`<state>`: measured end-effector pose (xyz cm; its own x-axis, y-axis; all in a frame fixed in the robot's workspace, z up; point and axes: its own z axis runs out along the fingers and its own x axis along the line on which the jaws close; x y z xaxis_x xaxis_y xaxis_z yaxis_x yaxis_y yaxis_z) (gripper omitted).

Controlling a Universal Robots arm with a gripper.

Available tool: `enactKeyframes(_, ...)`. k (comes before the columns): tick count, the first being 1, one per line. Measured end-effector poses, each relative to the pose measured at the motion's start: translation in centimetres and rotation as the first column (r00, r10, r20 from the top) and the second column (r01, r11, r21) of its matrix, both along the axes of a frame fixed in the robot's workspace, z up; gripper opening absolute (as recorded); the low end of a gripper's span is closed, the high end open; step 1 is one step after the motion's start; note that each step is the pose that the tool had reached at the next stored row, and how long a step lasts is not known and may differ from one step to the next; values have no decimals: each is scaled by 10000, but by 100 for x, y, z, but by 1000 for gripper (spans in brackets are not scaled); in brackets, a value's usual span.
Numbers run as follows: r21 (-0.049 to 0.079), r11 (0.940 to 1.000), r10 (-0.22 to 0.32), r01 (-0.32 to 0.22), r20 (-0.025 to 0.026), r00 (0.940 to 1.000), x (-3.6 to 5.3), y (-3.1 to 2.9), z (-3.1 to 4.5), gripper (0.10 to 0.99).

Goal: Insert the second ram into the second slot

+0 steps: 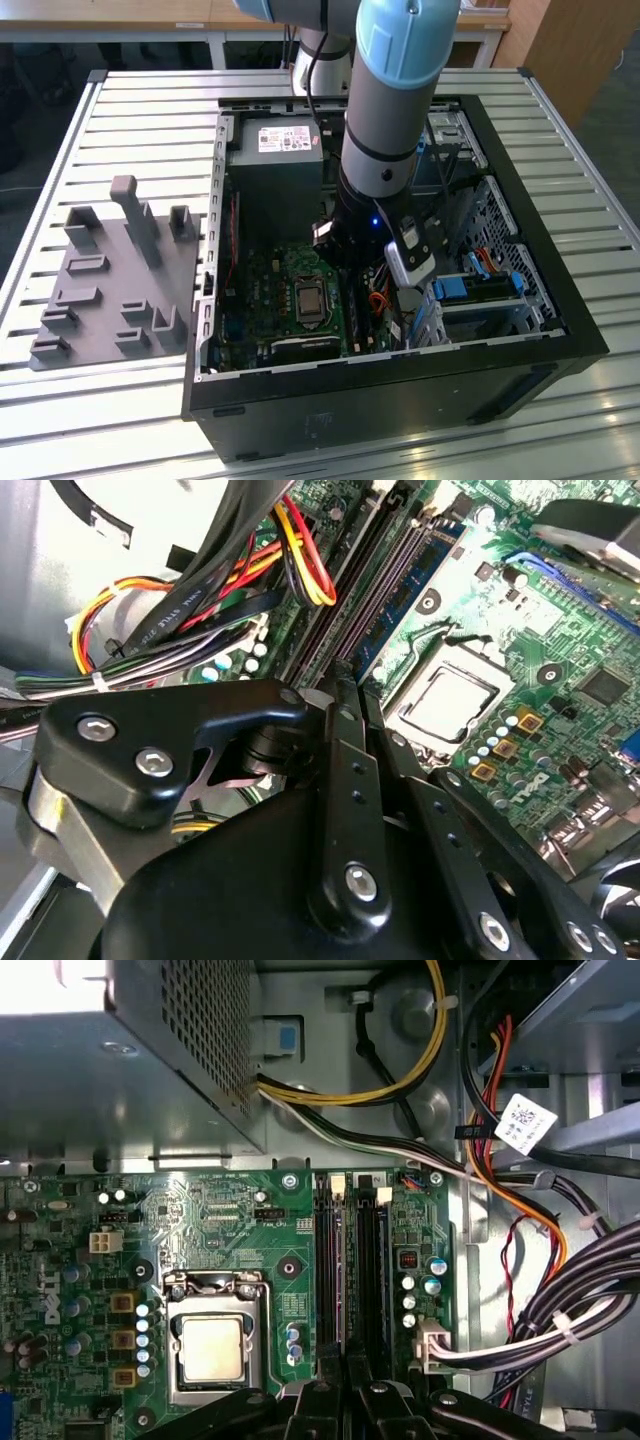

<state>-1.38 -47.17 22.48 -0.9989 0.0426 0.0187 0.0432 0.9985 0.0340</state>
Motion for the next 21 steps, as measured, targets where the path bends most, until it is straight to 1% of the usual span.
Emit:
enactKeyframes(9, 8, 10000, 0, 0, -2, 10000, 1, 1, -12, 137)
enactKeyframes(13, 46, 10000, 1, -1, -2, 10000, 2, 7, -18, 137)
enactKeyframes(16, 47, 10000, 7, -7, -2, 10000, 4, 14, -20, 137)
enactKeyframes(21, 46, 9999, 113, -113, -6, 9999, 11, 15, -29, 137)
